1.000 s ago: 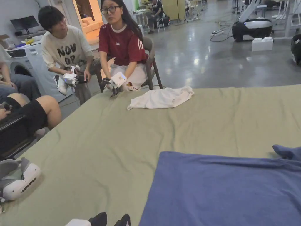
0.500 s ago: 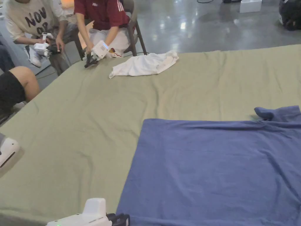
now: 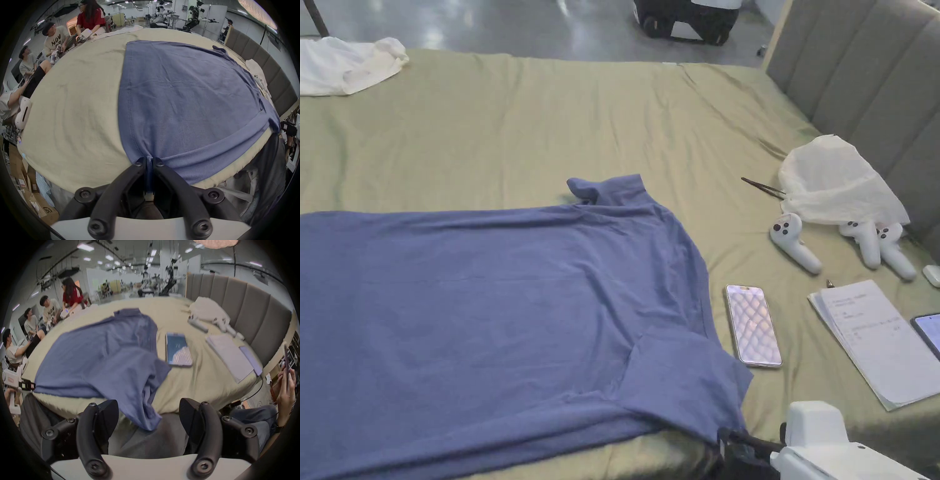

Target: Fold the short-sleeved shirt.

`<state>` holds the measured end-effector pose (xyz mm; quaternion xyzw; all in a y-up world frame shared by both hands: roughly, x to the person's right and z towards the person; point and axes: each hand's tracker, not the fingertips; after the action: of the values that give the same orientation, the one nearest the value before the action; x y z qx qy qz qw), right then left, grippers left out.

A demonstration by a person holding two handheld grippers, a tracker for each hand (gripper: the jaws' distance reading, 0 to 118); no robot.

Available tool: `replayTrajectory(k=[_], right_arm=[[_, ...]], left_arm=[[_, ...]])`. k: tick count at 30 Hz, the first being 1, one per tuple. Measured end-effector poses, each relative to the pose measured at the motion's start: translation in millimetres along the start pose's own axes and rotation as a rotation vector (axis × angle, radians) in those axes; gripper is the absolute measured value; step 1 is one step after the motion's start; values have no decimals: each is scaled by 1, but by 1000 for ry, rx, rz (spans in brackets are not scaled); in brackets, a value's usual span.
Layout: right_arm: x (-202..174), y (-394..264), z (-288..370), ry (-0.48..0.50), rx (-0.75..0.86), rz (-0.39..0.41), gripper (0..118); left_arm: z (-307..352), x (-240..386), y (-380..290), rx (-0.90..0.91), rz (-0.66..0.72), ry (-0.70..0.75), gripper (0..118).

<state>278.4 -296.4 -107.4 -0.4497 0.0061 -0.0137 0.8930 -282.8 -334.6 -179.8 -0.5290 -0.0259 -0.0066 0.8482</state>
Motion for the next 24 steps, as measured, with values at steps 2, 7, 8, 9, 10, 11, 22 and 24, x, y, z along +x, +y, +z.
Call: replayTrajectory(k=[2, 7, 8, 9, 10, 11, 22, 24], right_arm=[[1, 4, -18, 3, -53, -27, 80], [7, 18, -49, 71, -131, -53, 6], [6, 19, -48, 69, -124, -50, 6], [5, 20, -46, 67, -126, -34, 6], [3, 21, -41, 67, -114, -12, 6], [3, 22, -36, 64, -97, -7, 5], [-5, 150, -50, 146, 168, -20, 5], [-8, 184, -75, 141, 154, -44, 5]], left_arm=[[5, 0, -1, 2, 4, 0, 4], [8, -2, -1, 4, 26, -17, 4], [8, -2, -1, 4, 29, -21, 4], [9, -5, -1, 8, 32, -24, 4], [11, -6, -3, 15, 34, -29, 3], [14, -7, -4, 23, 36, -35, 3], [44, -40, 105, 336, 113, -89, 1], [25, -46, 138, 339, 142, -90, 1]])
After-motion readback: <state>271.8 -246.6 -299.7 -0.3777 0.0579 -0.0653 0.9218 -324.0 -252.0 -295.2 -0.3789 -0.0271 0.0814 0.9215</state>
